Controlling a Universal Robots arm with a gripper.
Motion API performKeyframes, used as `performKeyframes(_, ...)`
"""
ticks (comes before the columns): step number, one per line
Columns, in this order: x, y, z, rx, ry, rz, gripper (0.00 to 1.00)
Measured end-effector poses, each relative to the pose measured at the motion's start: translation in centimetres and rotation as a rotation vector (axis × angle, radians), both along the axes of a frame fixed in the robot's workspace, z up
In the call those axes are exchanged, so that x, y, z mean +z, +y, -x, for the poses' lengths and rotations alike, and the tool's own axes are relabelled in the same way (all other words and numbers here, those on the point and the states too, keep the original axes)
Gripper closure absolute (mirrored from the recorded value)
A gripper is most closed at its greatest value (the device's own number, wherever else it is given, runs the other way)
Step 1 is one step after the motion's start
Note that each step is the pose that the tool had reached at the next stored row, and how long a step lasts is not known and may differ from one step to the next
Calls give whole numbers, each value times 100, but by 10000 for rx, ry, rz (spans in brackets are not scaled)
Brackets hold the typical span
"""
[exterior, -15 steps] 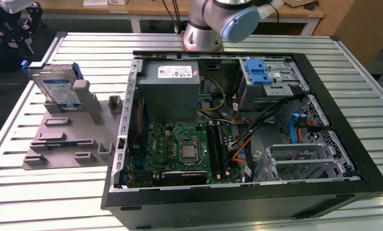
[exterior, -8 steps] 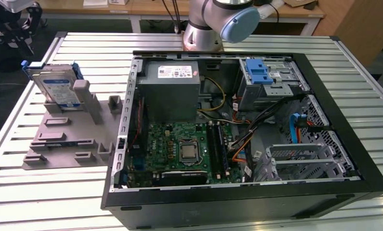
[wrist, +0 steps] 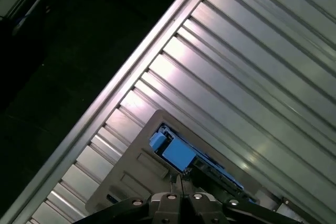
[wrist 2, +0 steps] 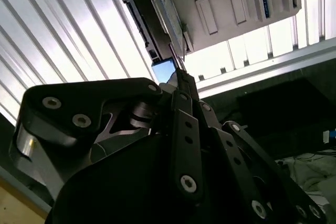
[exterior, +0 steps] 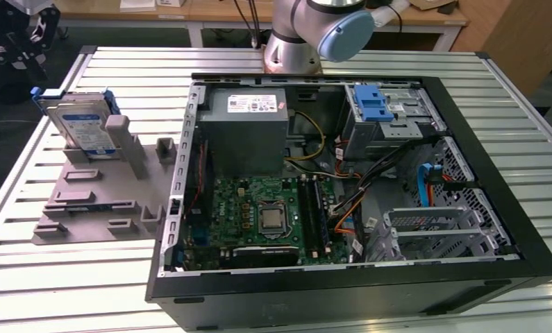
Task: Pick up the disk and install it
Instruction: 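Pick up the disk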
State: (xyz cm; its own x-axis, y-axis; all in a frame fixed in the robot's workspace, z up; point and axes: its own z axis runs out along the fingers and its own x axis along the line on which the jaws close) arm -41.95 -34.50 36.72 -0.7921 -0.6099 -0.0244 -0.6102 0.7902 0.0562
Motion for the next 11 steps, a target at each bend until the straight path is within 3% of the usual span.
performKeyframes(8, 0, 0, 0, 159, -1, 0, 89)
performKeyframes(11, -1, 0, 0, 575, -2, 0, 89)
